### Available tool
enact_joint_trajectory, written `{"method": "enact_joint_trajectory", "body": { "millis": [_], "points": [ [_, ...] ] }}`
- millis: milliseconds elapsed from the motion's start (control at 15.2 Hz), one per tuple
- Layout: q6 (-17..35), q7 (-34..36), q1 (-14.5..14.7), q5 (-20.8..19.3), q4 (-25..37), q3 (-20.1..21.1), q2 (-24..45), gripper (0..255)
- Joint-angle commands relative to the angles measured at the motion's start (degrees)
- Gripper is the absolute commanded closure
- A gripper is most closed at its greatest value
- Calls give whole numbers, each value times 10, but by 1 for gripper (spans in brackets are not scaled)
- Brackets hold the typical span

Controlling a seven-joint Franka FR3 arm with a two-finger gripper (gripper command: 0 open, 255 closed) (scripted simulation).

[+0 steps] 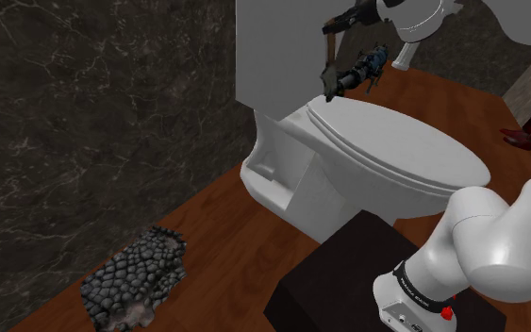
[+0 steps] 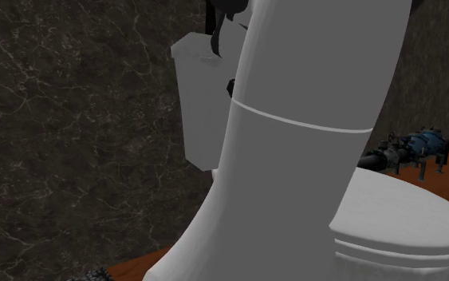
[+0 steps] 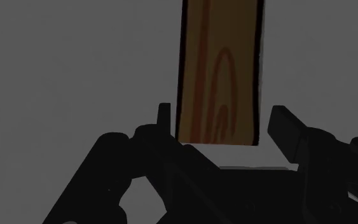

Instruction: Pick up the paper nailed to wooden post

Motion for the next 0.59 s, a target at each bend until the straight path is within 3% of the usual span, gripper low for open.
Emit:
{"method": "enact_joint_trajectory", "body": {
  "millis": [0,528],
  "points": [
    [-13,12,-4,-8,17,4,3,255],
    [-54,47,-18,-38,61,15,6,255]
  ]
}}
